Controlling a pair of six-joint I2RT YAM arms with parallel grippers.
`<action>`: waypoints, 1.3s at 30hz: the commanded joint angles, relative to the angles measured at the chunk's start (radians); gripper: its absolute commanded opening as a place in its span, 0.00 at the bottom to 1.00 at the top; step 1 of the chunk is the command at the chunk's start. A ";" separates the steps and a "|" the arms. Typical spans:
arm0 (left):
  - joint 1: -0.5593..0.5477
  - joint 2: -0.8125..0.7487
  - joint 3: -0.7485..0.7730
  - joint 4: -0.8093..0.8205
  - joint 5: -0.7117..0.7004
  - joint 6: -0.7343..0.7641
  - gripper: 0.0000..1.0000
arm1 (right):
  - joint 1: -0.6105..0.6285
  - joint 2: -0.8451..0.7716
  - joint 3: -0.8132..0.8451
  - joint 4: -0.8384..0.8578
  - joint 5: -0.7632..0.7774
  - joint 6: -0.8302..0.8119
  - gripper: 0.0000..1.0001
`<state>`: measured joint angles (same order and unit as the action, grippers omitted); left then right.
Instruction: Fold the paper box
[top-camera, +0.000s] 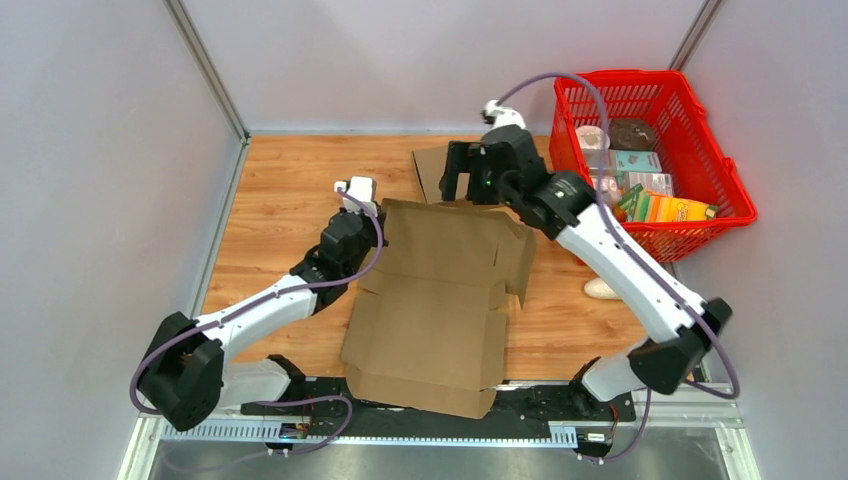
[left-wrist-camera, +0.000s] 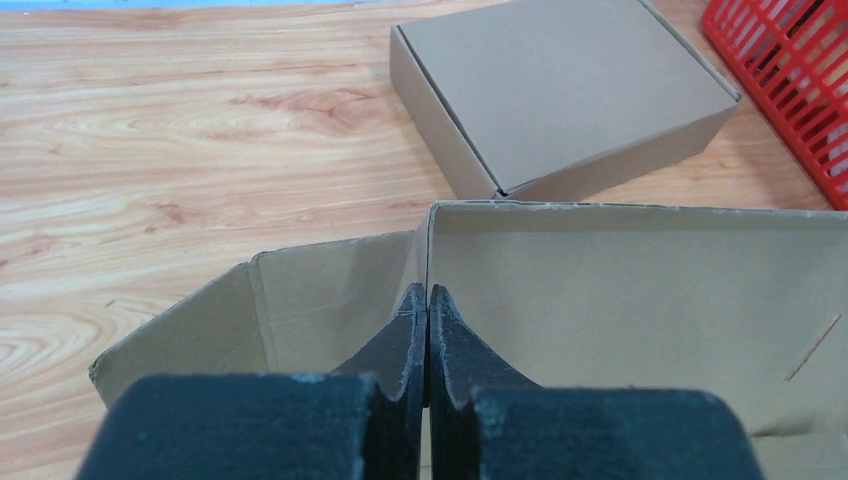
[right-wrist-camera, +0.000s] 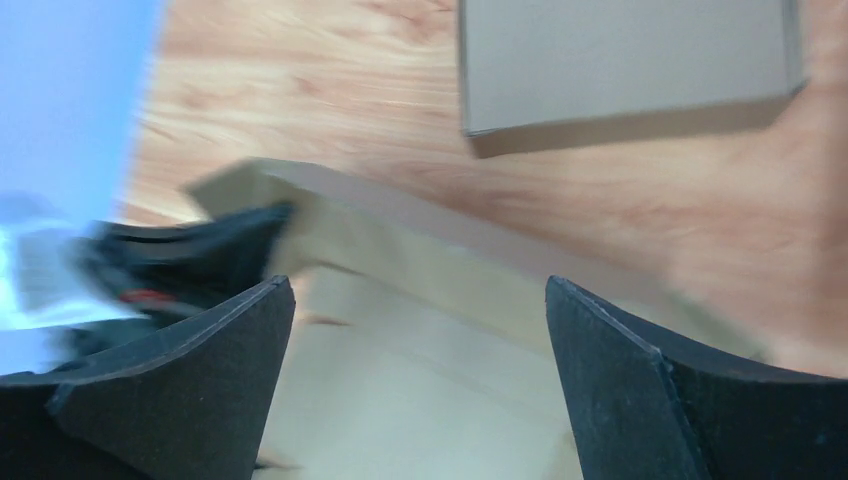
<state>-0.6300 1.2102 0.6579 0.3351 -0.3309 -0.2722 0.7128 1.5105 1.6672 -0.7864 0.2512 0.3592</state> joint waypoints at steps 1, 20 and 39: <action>-0.033 -0.026 -0.004 0.062 -0.097 -0.030 0.00 | 0.013 -0.104 -0.038 -0.010 -0.120 0.678 1.00; -0.059 -0.115 -0.113 0.179 -0.103 -0.010 0.00 | 0.054 0.115 -0.163 0.136 0.048 1.509 0.67; -0.062 -0.507 -0.162 -0.235 -0.059 -0.052 0.53 | 0.008 -0.021 -0.504 0.590 0.007 1.262 0.00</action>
<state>-0.6861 0.9039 0.4835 0.2604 -0.4007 -0.2913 0.7528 1.5963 1.2781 -0.3893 0.2516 1.7409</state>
